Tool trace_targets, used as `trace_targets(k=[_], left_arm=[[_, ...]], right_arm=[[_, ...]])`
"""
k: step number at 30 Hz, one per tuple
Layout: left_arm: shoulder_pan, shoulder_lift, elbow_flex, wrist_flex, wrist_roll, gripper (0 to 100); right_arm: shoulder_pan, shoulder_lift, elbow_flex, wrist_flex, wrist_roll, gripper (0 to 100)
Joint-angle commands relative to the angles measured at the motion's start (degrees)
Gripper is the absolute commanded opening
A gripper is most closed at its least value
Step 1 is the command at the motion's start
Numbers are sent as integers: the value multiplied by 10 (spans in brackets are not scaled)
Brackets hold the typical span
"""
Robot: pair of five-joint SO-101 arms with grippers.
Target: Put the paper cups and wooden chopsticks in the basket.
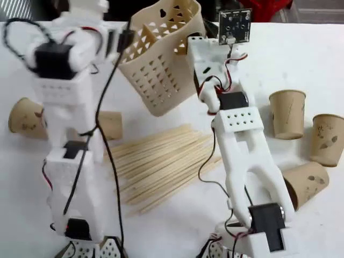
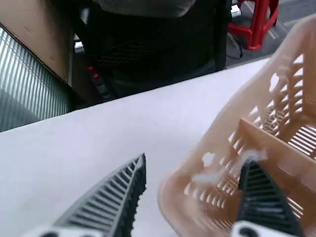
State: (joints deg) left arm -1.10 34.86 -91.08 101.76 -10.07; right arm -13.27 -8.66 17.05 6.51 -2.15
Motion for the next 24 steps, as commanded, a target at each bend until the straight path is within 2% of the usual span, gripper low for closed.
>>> trace_targets(k=[1, 5, 8, 12, 15, 19, 21, 24], left_arm=[[10, 8, 29, -22, -19, 306], [-1, 9, 138, -86, -52, 303], [-7, 8, 207, -146, -55, 302], [-7, 8, 260, -181, -71, 291], [-7, 8, 282, -206, -83, 202], [-6, 9, 290, -222, -83, 33], [-6, 9, 296, -223, -86, 28], [-6, 9, 299, -222, -128, 20]], right_arm=[[8, -4, -18, -25, -8, 15], [6, -3, -13, -22, -11, 15], [9, 1, -13, -21, -43, 15], [7, 2, 11, -22, -50, 15], [8, 6, 37, -26, -50, 15], [17, 47, 36, -26, -50, 15], [21, 68, 36, -26, -50, 15], [22, 94, 36, -26, -47, 15]])
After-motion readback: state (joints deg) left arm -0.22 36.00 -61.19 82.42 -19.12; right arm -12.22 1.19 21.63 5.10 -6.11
